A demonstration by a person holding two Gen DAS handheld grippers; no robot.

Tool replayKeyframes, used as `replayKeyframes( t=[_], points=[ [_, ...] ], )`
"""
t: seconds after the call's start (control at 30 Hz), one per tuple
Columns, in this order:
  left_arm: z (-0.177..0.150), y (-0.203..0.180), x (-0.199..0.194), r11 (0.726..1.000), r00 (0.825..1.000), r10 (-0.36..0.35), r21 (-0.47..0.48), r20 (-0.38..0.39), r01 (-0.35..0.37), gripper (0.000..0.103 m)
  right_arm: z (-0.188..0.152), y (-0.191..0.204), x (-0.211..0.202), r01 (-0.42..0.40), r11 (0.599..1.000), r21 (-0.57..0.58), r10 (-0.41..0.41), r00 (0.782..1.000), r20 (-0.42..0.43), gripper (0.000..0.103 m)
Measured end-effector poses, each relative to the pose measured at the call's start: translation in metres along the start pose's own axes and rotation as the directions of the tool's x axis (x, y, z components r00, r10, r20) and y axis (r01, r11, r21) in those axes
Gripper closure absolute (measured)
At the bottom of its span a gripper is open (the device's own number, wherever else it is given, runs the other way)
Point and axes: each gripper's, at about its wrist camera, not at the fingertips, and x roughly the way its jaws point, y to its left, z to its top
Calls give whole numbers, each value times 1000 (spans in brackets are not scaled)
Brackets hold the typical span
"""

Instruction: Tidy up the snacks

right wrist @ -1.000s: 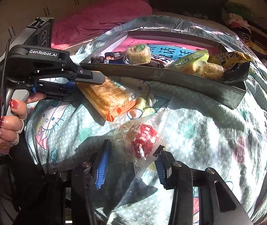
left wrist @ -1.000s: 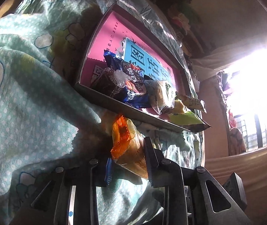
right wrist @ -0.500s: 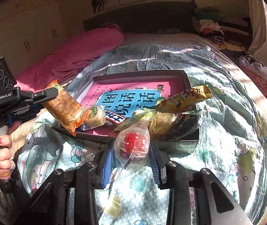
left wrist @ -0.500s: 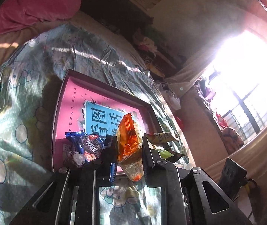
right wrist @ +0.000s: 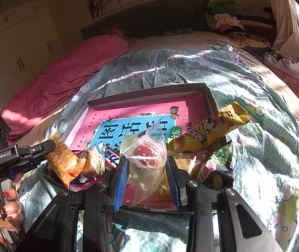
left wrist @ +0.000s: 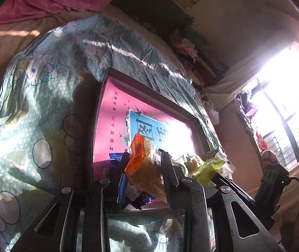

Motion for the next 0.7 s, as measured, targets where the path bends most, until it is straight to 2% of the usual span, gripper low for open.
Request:
replayKeyframes(
  t=[0.13, 0.2, 0.27, 0.43, 0.57, 0.7],
  points=[
    [-1, 0, 4, 997, 998, 65, 40, -13, -64, 69, -2, 0, -3, 26, 1000, -3, -26, 1000, 8, 58],
    [-1, -5, 2, 992, 995, 99, 76, 0, -99, 65, -3, -1, -8, 35, 999, -1, -35, 999, 22, 54],
    [-1, -11, -1, 983, 990, 137, 120, 24, -138, 57, -4, -4, -15, 51, 999, 7, -52, 998, 38, 45],
    [-2, -25, -17, 959, 977, 181, 203, 109, -200, 44, -8, -9, -38, 74, 997, 15, -75, 994, 85, 42],
    [-6, -37, -32, 936, 963, 203, 255, 176, -244, 40, -14, -8, -57, 99, 995, 8, -99, 989, 112, 36],
    [-20, -52, -43, 910, 959, 214, 320, 185, -265, 34, -24, 0, -76, 123, 992, -31, -118, 984, 133, 30]
  ],
)
